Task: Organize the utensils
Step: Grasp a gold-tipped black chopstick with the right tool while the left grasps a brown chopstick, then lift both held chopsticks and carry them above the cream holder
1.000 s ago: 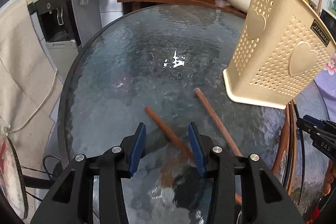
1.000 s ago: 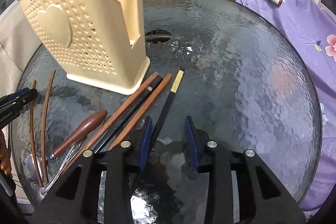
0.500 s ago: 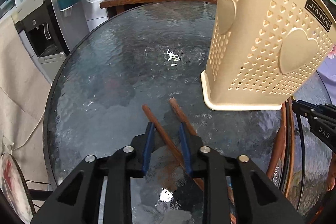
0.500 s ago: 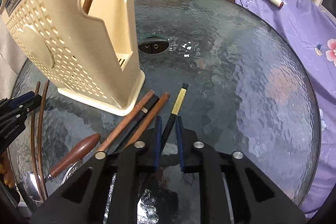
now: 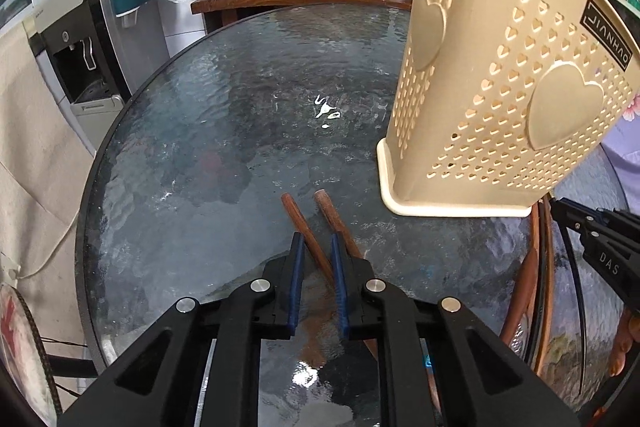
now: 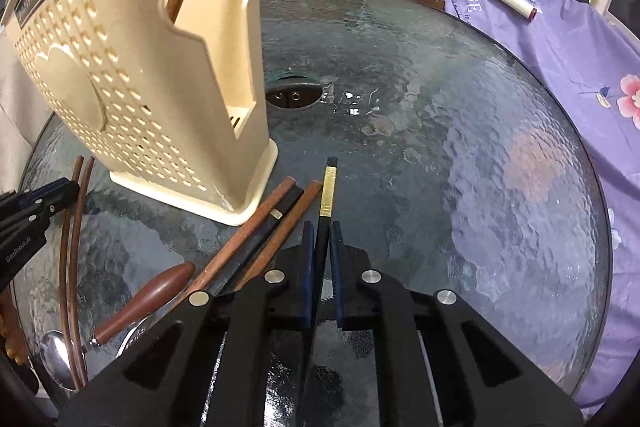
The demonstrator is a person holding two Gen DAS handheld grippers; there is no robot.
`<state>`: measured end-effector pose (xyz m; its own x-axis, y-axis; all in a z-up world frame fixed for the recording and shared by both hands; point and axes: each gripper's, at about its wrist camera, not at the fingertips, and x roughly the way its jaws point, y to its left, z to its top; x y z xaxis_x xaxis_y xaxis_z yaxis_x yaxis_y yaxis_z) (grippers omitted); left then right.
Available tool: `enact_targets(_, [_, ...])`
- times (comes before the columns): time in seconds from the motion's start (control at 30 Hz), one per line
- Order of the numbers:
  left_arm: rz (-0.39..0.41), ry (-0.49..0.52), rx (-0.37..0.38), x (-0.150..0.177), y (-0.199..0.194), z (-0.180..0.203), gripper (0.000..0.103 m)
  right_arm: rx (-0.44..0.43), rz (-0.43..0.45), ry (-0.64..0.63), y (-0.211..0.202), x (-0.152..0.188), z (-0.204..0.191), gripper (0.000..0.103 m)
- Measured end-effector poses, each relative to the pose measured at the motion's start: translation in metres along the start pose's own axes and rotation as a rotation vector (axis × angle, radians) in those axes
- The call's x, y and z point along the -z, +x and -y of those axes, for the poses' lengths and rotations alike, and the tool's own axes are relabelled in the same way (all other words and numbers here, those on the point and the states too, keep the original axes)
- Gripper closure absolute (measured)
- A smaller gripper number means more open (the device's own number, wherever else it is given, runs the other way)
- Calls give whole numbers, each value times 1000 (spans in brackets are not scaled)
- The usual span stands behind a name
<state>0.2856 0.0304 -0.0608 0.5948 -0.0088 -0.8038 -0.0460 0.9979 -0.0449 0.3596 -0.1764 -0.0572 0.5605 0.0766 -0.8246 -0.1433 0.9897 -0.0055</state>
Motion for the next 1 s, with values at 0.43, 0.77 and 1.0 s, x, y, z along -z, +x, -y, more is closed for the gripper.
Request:
enact_targets(0.43, [66, -71, 78, -8, -19, -1, 93, -88, 86, 120, -22, 2, 23, 96])
enact_targets(0.77, [123, -93, 160, -15, -47, 0, 95, -172, 188, 164, -61, 8, 40, 96])
enact_targets(1.0, [153, -96, 221, -15, -67, 0, 95, -221, 242, 151, -90, 14, 39, 96])
